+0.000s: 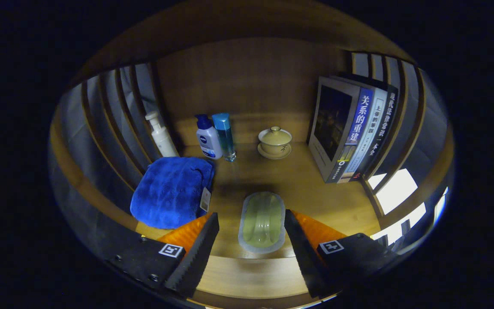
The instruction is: Pull open the drawer, take out the items inside it, and place them on the countertop above the cabinet.
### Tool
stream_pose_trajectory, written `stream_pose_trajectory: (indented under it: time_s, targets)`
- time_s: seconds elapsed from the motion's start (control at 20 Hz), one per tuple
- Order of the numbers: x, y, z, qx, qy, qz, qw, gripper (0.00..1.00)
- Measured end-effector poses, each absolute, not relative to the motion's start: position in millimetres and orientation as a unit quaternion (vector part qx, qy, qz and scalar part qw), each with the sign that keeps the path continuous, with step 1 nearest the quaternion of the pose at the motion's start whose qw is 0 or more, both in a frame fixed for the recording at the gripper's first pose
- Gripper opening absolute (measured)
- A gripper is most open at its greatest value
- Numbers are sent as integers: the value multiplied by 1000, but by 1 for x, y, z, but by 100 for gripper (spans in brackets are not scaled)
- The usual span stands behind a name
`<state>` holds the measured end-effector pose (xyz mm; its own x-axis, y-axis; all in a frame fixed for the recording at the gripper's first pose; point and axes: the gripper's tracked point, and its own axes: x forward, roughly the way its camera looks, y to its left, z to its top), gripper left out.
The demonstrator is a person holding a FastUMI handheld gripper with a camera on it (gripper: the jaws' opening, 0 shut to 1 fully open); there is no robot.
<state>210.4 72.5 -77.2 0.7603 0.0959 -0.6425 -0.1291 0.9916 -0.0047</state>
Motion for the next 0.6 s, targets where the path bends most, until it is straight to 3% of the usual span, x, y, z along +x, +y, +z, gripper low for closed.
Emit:
stream_pose_trajectory:
  time_s: [0.6]
  targets:
    - [109, 58, -51, -16, 216, 58, 974, 99]
